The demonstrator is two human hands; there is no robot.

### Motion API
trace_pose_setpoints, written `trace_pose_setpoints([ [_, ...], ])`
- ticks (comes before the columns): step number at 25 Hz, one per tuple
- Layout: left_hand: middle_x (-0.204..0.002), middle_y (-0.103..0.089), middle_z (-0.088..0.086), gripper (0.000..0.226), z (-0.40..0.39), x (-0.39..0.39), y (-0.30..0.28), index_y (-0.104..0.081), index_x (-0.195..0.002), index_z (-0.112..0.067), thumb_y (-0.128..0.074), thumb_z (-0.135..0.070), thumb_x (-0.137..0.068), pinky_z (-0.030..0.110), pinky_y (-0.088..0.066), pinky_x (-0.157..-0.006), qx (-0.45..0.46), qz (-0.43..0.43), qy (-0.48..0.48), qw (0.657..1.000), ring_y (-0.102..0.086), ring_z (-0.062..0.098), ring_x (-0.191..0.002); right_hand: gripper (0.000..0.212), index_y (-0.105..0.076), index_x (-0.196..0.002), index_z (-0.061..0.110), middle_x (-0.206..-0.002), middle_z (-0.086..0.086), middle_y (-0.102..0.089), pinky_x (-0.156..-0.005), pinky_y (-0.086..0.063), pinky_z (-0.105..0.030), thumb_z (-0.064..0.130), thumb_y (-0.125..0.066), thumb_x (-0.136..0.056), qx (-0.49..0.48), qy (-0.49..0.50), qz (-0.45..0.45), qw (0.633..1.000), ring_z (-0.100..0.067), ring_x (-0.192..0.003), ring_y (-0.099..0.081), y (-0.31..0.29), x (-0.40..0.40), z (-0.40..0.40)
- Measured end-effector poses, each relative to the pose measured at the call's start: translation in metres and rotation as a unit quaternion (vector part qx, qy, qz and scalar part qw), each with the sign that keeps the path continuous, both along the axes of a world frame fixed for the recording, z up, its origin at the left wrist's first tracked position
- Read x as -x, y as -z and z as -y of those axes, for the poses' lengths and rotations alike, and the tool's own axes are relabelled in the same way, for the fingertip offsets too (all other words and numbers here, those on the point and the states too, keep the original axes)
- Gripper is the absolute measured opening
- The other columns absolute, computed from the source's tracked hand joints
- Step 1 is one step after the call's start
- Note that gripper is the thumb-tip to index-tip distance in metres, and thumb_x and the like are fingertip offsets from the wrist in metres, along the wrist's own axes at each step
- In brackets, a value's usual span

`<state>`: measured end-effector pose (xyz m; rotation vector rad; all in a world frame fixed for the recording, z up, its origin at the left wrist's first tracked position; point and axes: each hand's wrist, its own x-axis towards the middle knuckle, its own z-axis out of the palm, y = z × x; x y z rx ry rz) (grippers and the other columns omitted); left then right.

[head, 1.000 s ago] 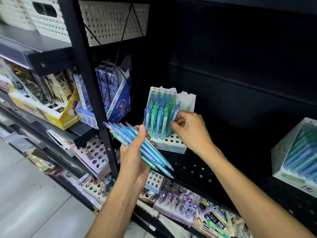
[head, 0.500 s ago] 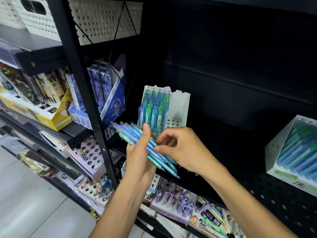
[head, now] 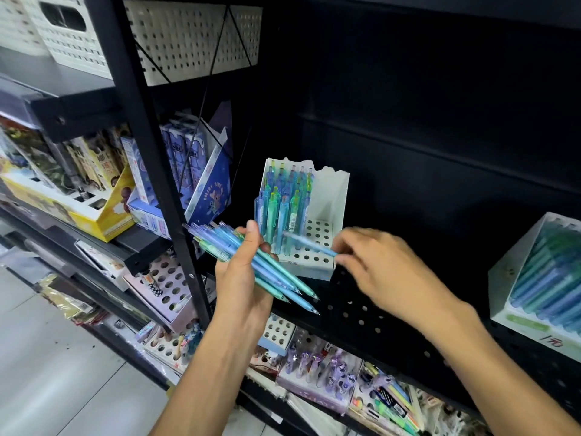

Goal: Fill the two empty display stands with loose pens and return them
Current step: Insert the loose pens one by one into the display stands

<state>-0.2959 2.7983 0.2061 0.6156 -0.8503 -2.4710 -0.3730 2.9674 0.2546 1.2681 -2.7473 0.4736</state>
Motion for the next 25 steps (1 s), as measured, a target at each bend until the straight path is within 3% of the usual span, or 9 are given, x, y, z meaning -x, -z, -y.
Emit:
trace_pose_setpoints([
  [1,-0.069,-0.054,-0.001,0.02,0.0,-0.001,0.002,-0.062,-0.081,-0.017,-0.073,-0.034,-0.08,0.028,-0.049,-0.074,0.002,0.001,0.0,1.0,-0.05,0.012,-0.063,0.012,-0.061,-0.104,0.026,-0.092,0.011,-0.062,-0.074,-0.049,-0.03,0.019,-0.063,-0.095,0.079,0.025,0.042,0.996,-0.013,-0.082,-0.06,0.002,0.007,-0.005],
  [3,-0.072,-0.054,-0.001,0.025,-0.002,-0.001,0.003,-0.061,-0.089,-0.017,-0.074,-0.036,-0.078,0.029,-0.049,-0.076,0.011,0.001,0.0,1.0,-0.051,0.012,-0.066,0.026,-0.063,-0.109,0.028,-0.088,0.006,-0.066,-0.073,-0.055,-0.032,0.01,-0.067,-0.091,0.281,0.067,0.166,0.943,-0.016,-0.08,-0.064,0.008,0.017,-0.004],
  [5,-0.075,-0.055,-0.002,0.033,-0.004,0.001,0.005,-0.059,-0.1,-0.017,-0.076,-0.034,-0.077,0.029,-0.049,-0.076,0.024,-0.005,-0.007,1.0,-0.053,0.012,-0.069,0.021,-0.064,-0.105,0.025,-0.091,0.004,-0.069,-0.078,-0.06,-0.034,0.01,-0.068,-0.09,0.366,0.094,0.216,0.9,-0.016,-0.083,-0.068,0.014,0.021,0.013],
  [10,-0.074,-0.055,-0.005,0.029,-0.007,-0.001,0.006,-0.058,-0.103,-0.018,-0.075,-0.027,-0.081,0.03,-0.046,-0.079,0.062,-0.021,-0.027,0.998,-0.053,0.011,-0.069,0.011,-0.061,-0.095,0.017,-0.087,0.004,-0.069,-0.074,-0.061,-0.038,0.015,-0.071,-0.09,0.334,0.099,0.183,0.919,-0.01,-0.079,-0.069,0.036,0.017,0.06],
  [14,-0.076,-0.055,-0.003,0.026,-0.001,-0.003,0.005,-0.057,-0.1,-0.019,-0.074,-0.026,-0.081,0.034,-0.044,-0.082,0.052,-0.028,-0.039,0.998,-0.052,0.012,-0.067,0.012,-0.063,-0.095,0.015,-0.082,0.005,-0.068,-0.071,-0.059,-0.031,0.017,-0.072,-0.089,0.312,0.108,0.149,0.932,-0.009,-0.073,-0.067,0.037,0.023,0.064],
  [18,-0.076,-0.054,-0.003,0.025,-0.001,-0.002,0.005,-0.058,-0.095,-0.02,-0.075,-0.028,-0.079,0.029,-0.047,-0.075,0.041,-0.034,-0.032,0.998,-0.052,0.012,-0.066,0.011,-0.063,-0.09,0.016,-0.078,0.006,-0.067,-0.067,-0.056,-0.023,0.015,-0.074,-0.087,0.288,0.123,0.158,0.937,-0.007,-0.069,-0.066,0.046,0.017,0.064],
  [21,-0.074,-0.054,-0.001,0.031,0.0,-0.001,0.004,-0.057,-0.098,-0.016,-0.074,-0.034,-0.079,0.028,-0.052,-0.069,0.02,-0.038,-0.005,0.999,-0.053,0.013,-0.067,0.01,-0.065,-0.092,0.015,-0.081,0.007,-0.069,-0.073,-0.058,-0.028,0.019,-0.073,-0.089,0.23,0.123,0.159,0.952,-0.007,-0.072,-0.066,0.048,0.011,0.064],
  [25,-0.072,-0.054,-0.002,0.027,0.001,-0.001,0.006,-0.058,-0.093,-0.017,-0.073,-0.036,-0.08,0.024,-0.053,-0.063,0.0,-0.037,0.002,0.999,-0.053,0.011,-0.064,0.011,-0.066,-0.095,0.02,-0.083,0.012,-0.068,-0.069,-0.053,-0.028,0.031,-0.064,-0.095,0.228,0.1,0.005,0.969,-0.006,-0.072,-0.062,0.023,-0.011,0.048],
])
